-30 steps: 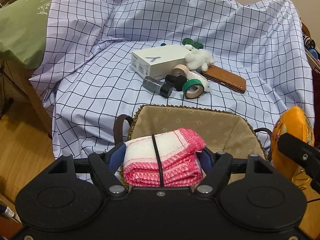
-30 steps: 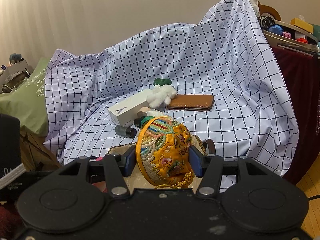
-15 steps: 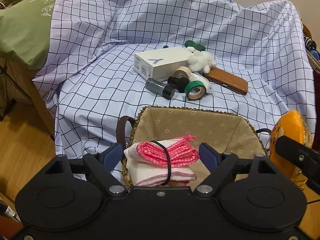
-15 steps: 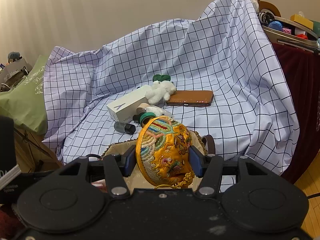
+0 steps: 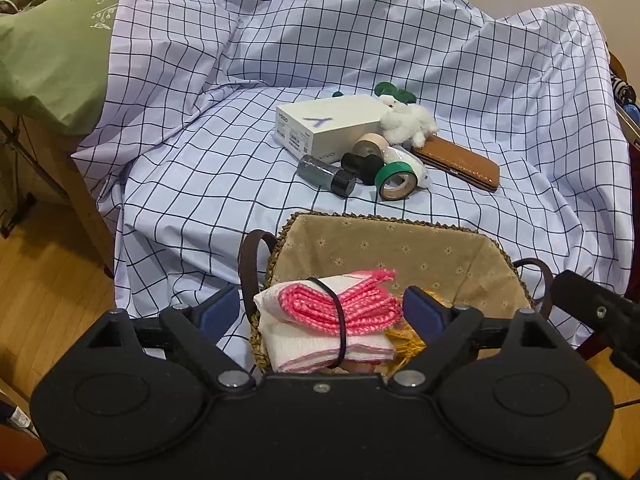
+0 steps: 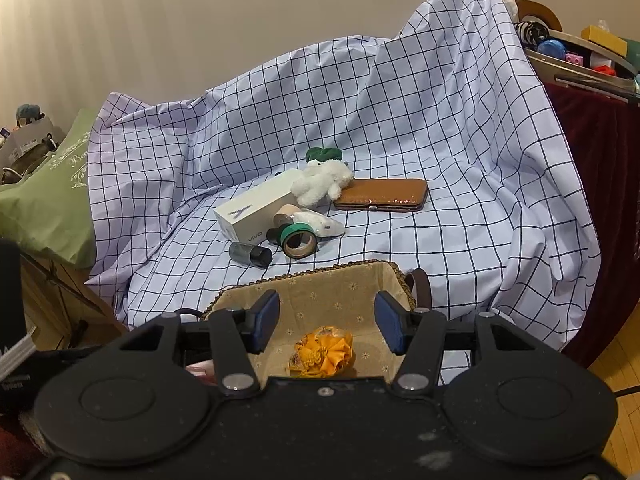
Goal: Organize soft objects
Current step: 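Open the left tool over the basket while the right tool releases the yellow pouch inside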
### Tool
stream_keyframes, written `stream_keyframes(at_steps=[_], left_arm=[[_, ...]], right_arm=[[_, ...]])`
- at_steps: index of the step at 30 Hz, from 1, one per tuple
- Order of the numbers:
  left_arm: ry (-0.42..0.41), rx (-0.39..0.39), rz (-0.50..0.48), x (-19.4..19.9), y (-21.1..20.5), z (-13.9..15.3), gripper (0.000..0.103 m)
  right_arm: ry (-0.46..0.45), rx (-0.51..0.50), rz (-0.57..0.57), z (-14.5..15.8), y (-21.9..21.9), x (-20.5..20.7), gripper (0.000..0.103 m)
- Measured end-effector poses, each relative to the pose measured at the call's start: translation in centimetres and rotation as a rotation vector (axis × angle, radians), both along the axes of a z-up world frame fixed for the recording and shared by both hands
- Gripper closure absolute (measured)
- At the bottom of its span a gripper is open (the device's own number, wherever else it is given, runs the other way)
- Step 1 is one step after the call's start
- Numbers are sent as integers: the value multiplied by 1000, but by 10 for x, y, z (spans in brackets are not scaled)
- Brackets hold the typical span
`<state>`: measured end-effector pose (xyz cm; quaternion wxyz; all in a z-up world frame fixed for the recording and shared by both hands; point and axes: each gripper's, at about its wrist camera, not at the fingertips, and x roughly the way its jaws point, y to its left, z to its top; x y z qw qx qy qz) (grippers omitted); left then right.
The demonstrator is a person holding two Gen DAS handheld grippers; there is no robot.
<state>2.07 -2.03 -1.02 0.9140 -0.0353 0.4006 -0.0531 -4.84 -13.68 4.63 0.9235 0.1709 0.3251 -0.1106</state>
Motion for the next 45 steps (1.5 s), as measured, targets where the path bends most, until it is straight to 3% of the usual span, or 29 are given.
stream_keyframes(at_steps=[11,45], left_arm=[[-37,-26,-17,-4,-1,6,13],[12,17,7,0,-1,-2,12]], right_arm=[[4,-3,-6,-1,0,0,49],[45,4,-15,-6,-3,5,48]])
